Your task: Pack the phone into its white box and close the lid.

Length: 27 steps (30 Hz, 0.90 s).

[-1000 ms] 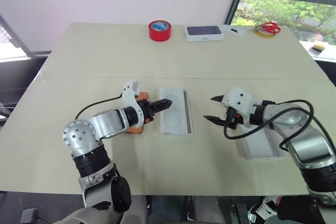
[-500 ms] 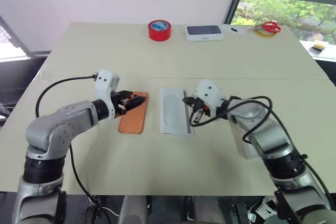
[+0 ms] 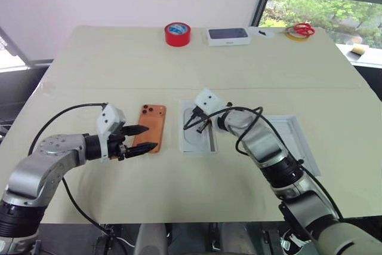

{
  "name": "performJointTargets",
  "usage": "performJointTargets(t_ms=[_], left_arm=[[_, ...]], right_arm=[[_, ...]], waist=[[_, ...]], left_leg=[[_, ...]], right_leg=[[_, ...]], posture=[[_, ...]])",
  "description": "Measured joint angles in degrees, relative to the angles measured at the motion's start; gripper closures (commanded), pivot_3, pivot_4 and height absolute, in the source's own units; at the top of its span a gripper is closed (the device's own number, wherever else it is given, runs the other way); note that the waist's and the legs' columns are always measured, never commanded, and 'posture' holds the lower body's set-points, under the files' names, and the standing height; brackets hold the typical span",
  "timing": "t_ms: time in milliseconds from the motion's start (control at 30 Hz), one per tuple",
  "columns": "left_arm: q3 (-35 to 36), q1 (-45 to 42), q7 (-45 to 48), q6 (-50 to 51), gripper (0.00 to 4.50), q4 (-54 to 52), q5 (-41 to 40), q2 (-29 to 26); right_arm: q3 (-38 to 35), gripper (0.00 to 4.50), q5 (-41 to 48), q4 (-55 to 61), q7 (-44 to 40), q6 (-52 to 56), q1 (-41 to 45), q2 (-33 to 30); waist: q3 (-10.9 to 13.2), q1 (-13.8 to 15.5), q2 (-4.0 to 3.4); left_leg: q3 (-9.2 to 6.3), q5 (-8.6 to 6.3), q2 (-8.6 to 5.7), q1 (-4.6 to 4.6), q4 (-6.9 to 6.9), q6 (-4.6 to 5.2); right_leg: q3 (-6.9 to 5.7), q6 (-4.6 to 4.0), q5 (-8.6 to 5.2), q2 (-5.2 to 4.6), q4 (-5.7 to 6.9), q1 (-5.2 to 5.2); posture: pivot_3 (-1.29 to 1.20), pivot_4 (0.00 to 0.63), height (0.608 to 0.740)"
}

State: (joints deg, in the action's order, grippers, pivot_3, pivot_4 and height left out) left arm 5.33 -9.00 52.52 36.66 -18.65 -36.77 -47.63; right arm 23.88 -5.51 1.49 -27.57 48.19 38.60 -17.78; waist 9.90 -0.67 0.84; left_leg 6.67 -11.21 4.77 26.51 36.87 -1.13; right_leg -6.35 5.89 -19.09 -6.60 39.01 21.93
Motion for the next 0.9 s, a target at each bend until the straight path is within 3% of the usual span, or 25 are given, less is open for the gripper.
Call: performJointTargets(t_ms=[433, 833, 900], left_arm=[[-0.01, 1.08, -0.37, 0.03, 1.15, -0.27, 0.44, 1.1], [0.05, 0.03, -2.14, 0.49, 1.15, 0.24, 1.91, 1.99], [1.87, -2.69, -7.18, 5.34, 0.6, 3.04, 0.89, 4.38]], right_arm=[[2.22, 4.45, -4.46, 2.44, -1.9, -0.33, -0.09, -5.83], [2.93, 4.45, -3.78, 9.68, -8.33, -3.08, -2.24, -5.95], [2.8, 4.5, -3.41, 9.72, -8.65, -3.14, -2.77, -5.66]], waist=[[0.0, -0.14, 0.0], [0.0, -0.04, 0.0], [0.0, 0.0, 0.0]], left_leg=[[0.06, -0.01, 0.01, 0.0, -0.04, 0.02], [0.08, -0.01, 0.02, 0.0, -0.04, 0.03], [0.02, -0.01, 0.01, 0.0, -0.02, 0.04]], right_leg=[[0.07, 0.0, 0.0, 0.0, 0.06, 0.09], [0.09, 0.0, 0.0, 0.01, 0.06, 0.14], [0.09, 0.0, 0.0, 0.01, 0.1, 0.07]], posture=[[0.0, 0.15, 0.73], [0.0, 0.15, 0.73], [0.0, 0.15, 0.73]])
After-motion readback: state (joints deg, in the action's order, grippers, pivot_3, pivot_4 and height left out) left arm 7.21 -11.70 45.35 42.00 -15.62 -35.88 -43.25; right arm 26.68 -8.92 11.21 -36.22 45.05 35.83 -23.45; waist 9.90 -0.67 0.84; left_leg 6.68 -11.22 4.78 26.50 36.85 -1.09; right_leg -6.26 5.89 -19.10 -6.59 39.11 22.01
